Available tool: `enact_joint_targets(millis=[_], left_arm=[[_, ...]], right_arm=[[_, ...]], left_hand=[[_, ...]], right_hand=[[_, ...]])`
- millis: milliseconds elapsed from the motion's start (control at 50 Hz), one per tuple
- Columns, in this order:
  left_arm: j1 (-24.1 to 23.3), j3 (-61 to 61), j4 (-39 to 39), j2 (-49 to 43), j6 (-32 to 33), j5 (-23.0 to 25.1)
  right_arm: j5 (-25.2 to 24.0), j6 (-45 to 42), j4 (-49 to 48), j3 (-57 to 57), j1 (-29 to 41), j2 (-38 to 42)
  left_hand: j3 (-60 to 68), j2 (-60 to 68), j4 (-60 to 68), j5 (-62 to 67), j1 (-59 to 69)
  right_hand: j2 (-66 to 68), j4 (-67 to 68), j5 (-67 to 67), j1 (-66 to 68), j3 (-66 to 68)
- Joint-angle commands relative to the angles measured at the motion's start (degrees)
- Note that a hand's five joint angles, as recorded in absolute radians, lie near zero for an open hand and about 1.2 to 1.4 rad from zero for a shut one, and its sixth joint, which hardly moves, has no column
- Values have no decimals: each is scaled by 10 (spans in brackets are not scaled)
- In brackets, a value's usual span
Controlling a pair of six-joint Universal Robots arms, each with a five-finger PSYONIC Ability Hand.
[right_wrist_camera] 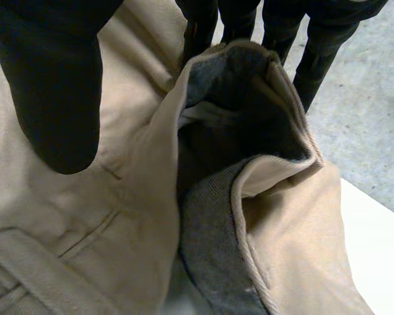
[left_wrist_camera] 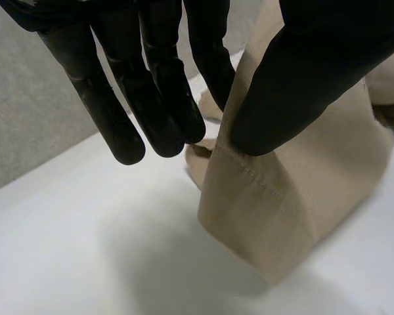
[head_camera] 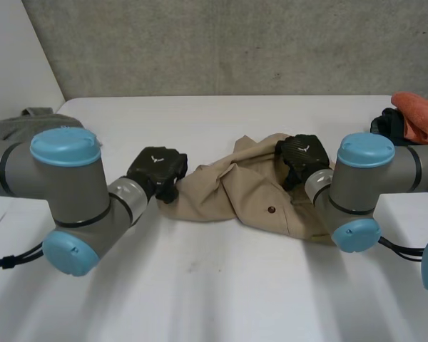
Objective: Fold the laundry.
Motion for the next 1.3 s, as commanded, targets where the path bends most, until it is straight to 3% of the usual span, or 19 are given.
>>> enact_joint_targets(millis=[20, 160, 200, 240, 260, 360, 520, 660, 820, 900, 980, 1120, 1200, 1220, 1300], left_arm=[[0, 43, -1, -18, 0, -3], [1, 51, -1, -15, 0, -3], [1, 51, 0, -8, 0, -4], [1, 55, -1, -5, 0, -7], [2, 62, -1, 1, 0, -12], [5, 81, 1, 47, 2, -22], [11, 110, 3, 178, -5, -23], [9, 73, 1, 280, -5, -25], [6, 7, -5, 327, 0, -24], [7, -28, -5, 319, 3, -23], [8, -30, -1, 255, 4, -24], [11, 99, 19, 96, 46, -23], [9, 207, 72, 50, 62, -24], [11, 239, 119, 48, 62, -26], [11, 253, 254, 57, 53, -33]], right_arm=[[-18, -1, 34, -4, 4, -7], [-21, -7, 46, -19, 3, 22], [-12, -22, 62, -38, 3, 37], [-3, -38, 74, -51, 3, 40], [6, -57, 83, -62, 3, 34], [20, -121, 84, -60, 4, -63], [24, -127, 96, -53, -4, -255], [11, -129, 198, -47, -9, -371], [-33, -140, 325, -46, -54, -388], [-63, -140, 365, -38, -69, -372], [-72, -141, 369, -40, -70, -319], [-51, -129, 279, -105, -62, -210], [8, -94, 123, -153, -57, -187], [27, -77, 42, -158, -55, -188], [43, -58, -125, -155, -54, -201]], left_hand=[[118, 115, 113, 136, 134], [118, 115, 113, 136, 134], [118, 115, 113, 136, 134], [118, 115, 113, 136, 134], [118, 115, 113, 136, 134], [118, 115, 113, 136, 134], [118, 115, 113, 136, 134], [118, 115, 113, 136, 134], [118, 115, 113, 136, 134], [118, 115, 113, 136, 134], [118, 115, 113, 136, 134], [118, 115, 113, 136, 134], [118, 115, 113, 136, 134], [118, 115, 113, 136, 134], [118, 115, 113, 136, 134]], right_hand=[[34, 35, 33, 40, 33], [62, 63, 62, 68, 61], [205, 206, 204, 211, 204], [441, 442, 440, 447, 440], [479, 480, 478, 485, 478], [479, 480, 478, 485, 478], [479, 480, 478, 485, 478], [479, 480, 478, 485, 478], [479, 480, 478, 485, 478], [479, 480, 478, 485, 478], [479, 480, 478, 485, 478], [479, 480, 478, 485, 478], [479, 480, 478, 485, 478], [479, 480, 478, 485, 478], [479, 480, 478, 485, 478]])
